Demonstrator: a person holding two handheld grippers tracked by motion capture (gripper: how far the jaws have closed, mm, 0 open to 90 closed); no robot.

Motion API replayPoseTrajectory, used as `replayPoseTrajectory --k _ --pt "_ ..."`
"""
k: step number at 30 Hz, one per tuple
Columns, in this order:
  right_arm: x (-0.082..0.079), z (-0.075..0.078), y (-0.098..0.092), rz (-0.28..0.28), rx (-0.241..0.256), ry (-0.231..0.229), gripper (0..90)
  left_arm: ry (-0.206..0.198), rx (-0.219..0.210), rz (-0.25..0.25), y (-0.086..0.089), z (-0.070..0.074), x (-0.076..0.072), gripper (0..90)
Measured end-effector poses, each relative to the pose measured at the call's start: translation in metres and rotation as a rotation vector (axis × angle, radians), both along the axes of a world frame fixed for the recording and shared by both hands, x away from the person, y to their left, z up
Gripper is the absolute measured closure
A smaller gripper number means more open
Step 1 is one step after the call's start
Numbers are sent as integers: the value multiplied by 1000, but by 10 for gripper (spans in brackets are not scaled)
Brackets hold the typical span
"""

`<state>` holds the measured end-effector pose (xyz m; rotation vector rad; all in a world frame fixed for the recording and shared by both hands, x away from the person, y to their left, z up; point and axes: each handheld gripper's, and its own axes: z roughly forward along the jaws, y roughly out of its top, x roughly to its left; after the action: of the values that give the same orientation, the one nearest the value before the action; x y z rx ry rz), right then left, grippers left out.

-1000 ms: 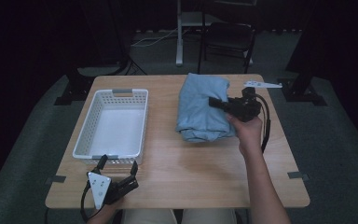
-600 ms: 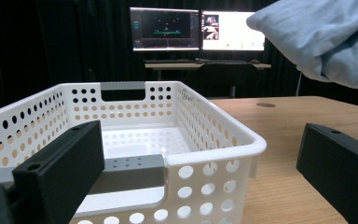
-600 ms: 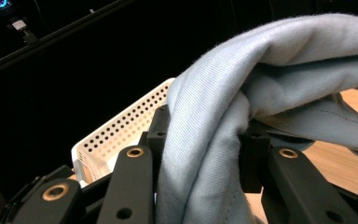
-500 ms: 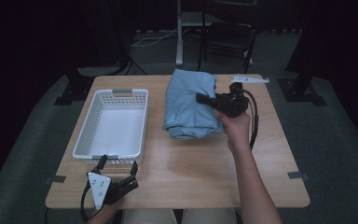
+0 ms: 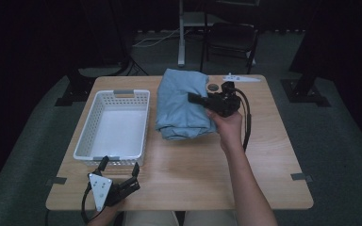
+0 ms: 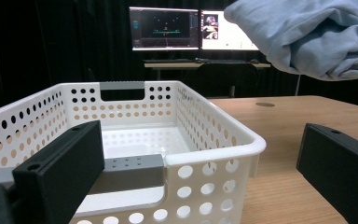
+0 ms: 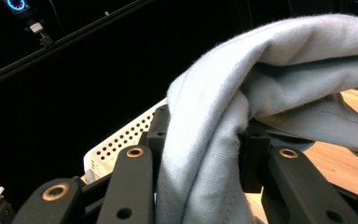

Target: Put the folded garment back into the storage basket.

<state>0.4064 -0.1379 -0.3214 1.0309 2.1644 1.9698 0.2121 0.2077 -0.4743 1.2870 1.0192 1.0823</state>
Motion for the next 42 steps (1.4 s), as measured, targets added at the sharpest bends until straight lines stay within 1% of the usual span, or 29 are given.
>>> replayPoseTrajectory --k 5,8,9,12,16,19,27,34,42 --pt "2 3 13 19 8 -7 657 1 0 -1 0 0 0 21" --pt "3 5 23 37 1 -7 658 1 3 -42 3 0 0 21" --pt "3 6 26 45 0 -8 657 1 3 -44 3 0 0 21" --pt "4 5 32 54 8 -8 657 1 2 -43 3 0 0 21" --pt "7 2 41 64 26 -2 657 1 1 -27 2 0 0 21" --pt "9 0 49 74 26 1 657 1 2 -11 2 0 0 22" --pt "13 2 77 105 40 -7 657 -1 0 -10 2 0 -1 21" --pt "16 1 96 130 82 2 657 -5 -1 -10 2 0 -1 21" --pt "18 1 116 147 89 8 657 -9 -4 -10 2 0 -2 21"
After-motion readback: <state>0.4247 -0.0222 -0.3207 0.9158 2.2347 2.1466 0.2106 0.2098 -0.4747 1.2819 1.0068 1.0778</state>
